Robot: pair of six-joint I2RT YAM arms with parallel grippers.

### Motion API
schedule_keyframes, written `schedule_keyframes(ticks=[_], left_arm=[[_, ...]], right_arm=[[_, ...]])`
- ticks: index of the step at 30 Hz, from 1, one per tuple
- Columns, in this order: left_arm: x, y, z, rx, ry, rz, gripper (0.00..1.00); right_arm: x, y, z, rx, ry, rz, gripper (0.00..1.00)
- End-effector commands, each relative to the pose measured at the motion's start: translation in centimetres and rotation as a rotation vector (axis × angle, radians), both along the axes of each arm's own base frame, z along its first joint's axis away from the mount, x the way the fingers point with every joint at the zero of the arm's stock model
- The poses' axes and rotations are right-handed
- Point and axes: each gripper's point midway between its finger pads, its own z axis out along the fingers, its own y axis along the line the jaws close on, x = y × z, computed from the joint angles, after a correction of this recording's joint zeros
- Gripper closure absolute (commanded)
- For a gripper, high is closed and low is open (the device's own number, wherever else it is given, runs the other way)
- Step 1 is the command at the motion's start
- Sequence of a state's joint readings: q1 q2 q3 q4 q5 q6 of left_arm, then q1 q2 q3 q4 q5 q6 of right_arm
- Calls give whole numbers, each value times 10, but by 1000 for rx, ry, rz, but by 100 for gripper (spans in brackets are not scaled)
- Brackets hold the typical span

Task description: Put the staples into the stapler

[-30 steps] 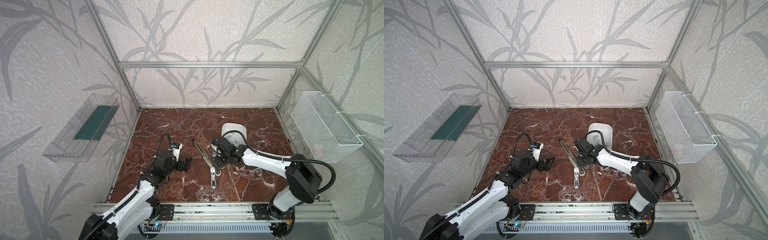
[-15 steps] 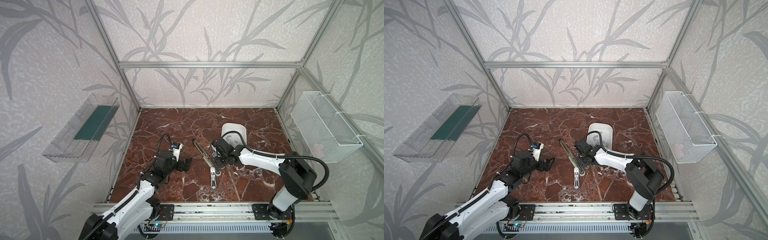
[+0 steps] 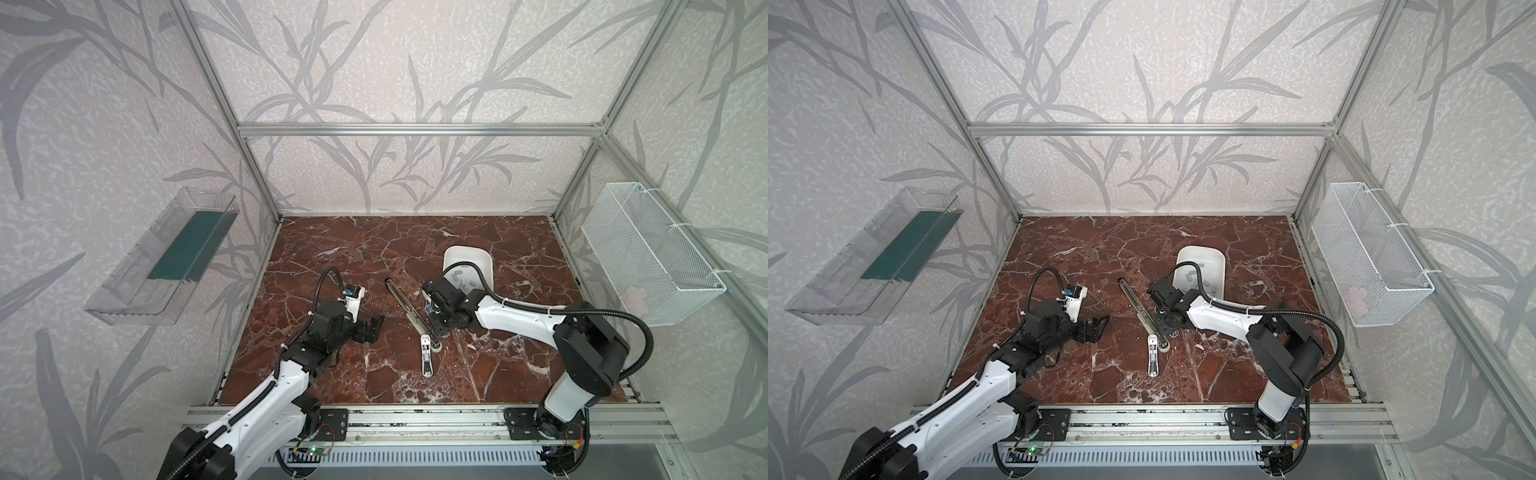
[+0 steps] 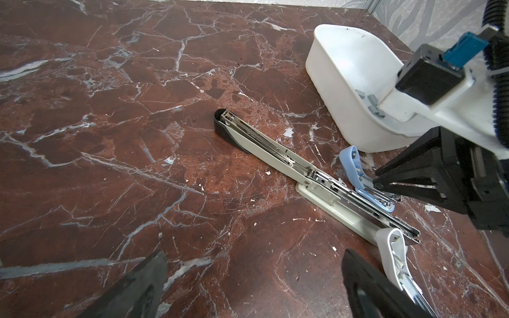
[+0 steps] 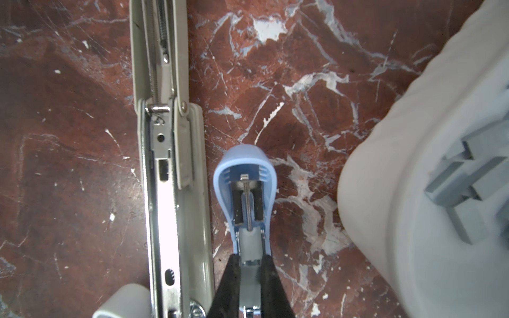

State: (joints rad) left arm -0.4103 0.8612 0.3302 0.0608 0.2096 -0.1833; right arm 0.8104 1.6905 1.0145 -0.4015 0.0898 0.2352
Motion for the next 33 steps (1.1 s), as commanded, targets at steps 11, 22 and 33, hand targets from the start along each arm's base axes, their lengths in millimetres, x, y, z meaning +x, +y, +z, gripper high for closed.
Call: schedule_keyframes(ticks=[11,22,33], left_arm=[[2,-1,6,-11,-19,-2,1],[2,-1,6,-13,-19,-5,1],[2,-1,6,-12,-20,-6,1]], right_arm=[[5,-4,3,-43,-13,1,92],[4,-3,4,-37,-8,8,92],[1,-2,-7,-49,24,16,92]])
